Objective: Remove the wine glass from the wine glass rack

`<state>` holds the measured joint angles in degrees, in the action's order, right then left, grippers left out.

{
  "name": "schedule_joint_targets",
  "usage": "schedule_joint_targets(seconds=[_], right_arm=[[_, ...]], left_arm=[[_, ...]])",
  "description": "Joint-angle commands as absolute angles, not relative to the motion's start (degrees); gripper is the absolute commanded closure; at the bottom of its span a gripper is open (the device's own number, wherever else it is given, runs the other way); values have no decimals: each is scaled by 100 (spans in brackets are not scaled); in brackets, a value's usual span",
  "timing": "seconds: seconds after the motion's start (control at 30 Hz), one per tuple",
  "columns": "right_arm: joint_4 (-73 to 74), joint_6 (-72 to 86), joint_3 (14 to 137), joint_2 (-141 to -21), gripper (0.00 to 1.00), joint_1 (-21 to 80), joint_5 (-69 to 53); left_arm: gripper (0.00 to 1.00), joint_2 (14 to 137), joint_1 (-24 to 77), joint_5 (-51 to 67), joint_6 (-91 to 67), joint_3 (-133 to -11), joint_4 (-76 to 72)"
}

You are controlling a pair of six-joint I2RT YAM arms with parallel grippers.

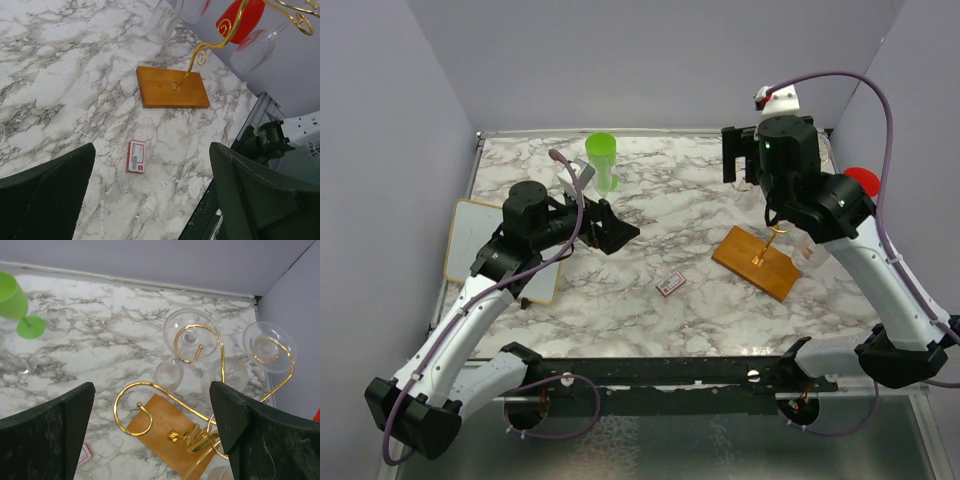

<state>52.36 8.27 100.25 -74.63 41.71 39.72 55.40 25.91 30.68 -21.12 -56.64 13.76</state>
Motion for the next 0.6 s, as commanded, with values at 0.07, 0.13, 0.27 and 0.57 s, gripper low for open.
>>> schedule_joint_targets(seconds=[0.07, 0.13, 0.27, 0.57], right_arm=[[4671, 529, 10485, -7911, 0, 3344, 3267], [4637, 515, 10580, -8082, 0, 3055, 2911], [4636, 472, 10800, -8393, 0, 2761, 2535], [4811, 381, 11101, -8882, 0, 2279, 2095]], left_arm=[[0, 5264, 2842, 3305, -2204, -5167, 617], [0, 5228, 2901, 3270, -2115, -4938, 457], [0, 5137, 3002, 3145, -1796, -4699, 411], [0, 4976, 3283, 2958, -1144, -4411, 243]])
